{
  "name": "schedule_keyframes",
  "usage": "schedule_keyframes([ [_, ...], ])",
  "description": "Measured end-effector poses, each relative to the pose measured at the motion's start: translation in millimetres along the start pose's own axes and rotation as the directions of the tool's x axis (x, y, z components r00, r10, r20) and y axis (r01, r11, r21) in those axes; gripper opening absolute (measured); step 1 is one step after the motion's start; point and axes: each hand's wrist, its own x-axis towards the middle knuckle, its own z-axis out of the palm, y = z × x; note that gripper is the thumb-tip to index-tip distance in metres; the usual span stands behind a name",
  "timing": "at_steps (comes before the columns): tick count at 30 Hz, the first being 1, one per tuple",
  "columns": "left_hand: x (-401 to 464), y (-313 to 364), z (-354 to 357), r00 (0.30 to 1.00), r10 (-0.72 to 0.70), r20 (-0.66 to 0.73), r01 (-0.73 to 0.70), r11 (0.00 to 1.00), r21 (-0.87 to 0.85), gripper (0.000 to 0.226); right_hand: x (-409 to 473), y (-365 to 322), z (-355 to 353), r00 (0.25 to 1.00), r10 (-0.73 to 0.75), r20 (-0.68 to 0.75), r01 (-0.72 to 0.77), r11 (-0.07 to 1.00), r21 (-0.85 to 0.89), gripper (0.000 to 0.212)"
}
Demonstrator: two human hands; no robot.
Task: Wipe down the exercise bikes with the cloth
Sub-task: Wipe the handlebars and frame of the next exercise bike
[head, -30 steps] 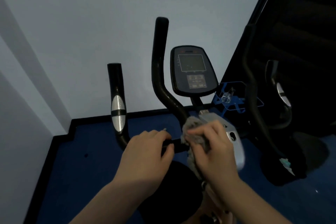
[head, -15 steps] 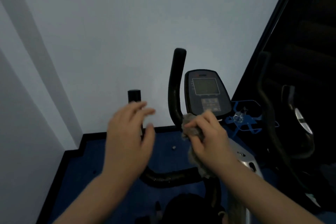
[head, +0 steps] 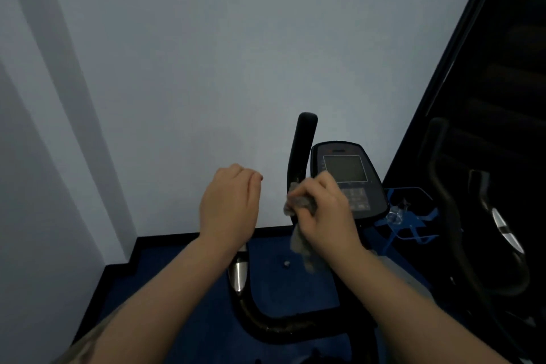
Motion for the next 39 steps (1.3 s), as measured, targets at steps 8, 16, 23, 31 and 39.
schedule_keyframes([
  [8,0.1,-0.9,-4.3,0.999,-0.026,0.019,0.028,0.996,-0.085,0.033,24.5,3.4,-20.3,0.940,0.148,-0.307,-0.137,0.989,0.057,0.013],
  [16,0.7,-0.1,-5.1,0.999,-0.031,0.012,0.032,0.996,-0.086,0.030,101.5,-30.1,-42.8,0.981,-0.028,-0.193,0.028,1.000,-0.003,0.009],
  [23,2.2,-4.9,-8.4,0.998,-0.015,0.056,0.021,0.994,-0.110,0.028,85.2,-3.6,-44.5,0.956,0.130,-0.262,-0.131,0.991,0.016,0.009],
  [31,2.3,-4.8,-6.2,1.000,-0.002,0.030,0.004,0.996,-0.087,0.026,89.6,-5.7,-31.8,0.944,0.234,-0.233,-0.193,0.963,0.187,0.018],
  [39,3.9,-4.6,-3.3,1.000,-0.014,0.009,0.014,0.998,-0.068,0.027,86.4,-9.5,-19.6,0.829,0.501,-0.250,-0.275,0.753,0.598,0.012],
])
